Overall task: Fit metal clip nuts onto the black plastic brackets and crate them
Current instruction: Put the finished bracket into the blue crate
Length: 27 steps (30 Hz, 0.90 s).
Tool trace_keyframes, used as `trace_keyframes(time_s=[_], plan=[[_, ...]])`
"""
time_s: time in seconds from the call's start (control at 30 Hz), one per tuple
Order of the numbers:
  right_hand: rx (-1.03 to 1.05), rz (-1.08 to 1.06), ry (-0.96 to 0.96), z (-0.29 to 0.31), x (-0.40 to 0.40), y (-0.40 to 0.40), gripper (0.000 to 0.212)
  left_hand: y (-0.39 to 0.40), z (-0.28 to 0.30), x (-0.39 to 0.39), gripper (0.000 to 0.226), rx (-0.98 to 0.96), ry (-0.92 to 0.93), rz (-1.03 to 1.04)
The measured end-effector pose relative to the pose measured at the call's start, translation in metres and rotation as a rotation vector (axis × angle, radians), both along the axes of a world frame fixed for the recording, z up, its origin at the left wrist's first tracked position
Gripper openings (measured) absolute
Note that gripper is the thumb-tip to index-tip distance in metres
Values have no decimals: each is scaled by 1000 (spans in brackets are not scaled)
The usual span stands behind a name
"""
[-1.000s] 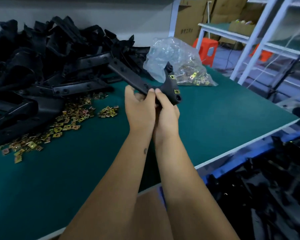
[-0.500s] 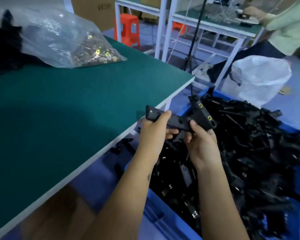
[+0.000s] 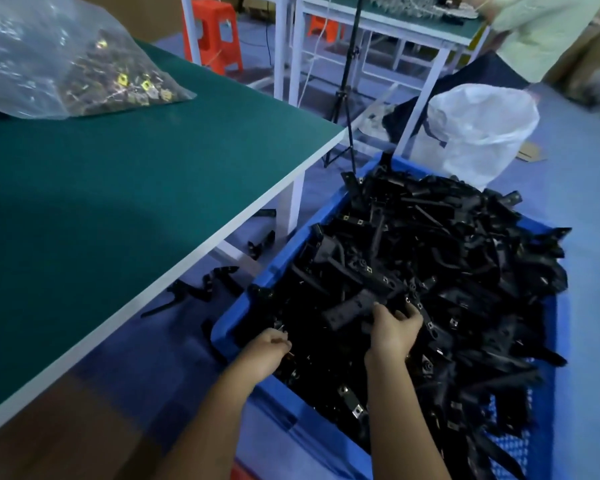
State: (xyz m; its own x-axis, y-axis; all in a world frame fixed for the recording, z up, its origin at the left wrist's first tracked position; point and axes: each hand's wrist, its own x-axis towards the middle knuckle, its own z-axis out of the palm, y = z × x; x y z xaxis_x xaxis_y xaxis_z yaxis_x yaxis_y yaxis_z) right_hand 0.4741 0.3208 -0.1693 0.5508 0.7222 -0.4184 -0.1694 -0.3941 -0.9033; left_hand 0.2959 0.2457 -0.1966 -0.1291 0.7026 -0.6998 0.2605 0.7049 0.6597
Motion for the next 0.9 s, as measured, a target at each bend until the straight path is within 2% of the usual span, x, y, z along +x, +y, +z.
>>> trace_keyframes(time_s=[0.13,0.23,0.3,0.37,0.43,0.53,0.6,0.77,0.9], plan=[[176,-45,-122,27,-39,-5,52,17,34,-10,10,42,50,-101],[343,55,-137,60,-83,-7,44,37,92,-11,11,215,45,-166],[465,133,-90,86,-115,-4,29,46,140,-15,23,382,36,-189],[558,190,45,117,-147,-4,19,45,187,-28,32,541,54,-156],[651,274,126,144,-180,-6,23,34,221,-56,34,648,60,-47],[766,539,26,171,-230,-17,17,3,240,-109,34,760,30,206],[812,768,-55,180,-266,-28,15,-22,237,-148,31,786,93,399],[838,1369,-360,183,-357,-64,14,-92,211,-234,30,826,284,812],[814,1589,-629,173,-410,-96,33,-136,199,-280,34,838,381,1009]])
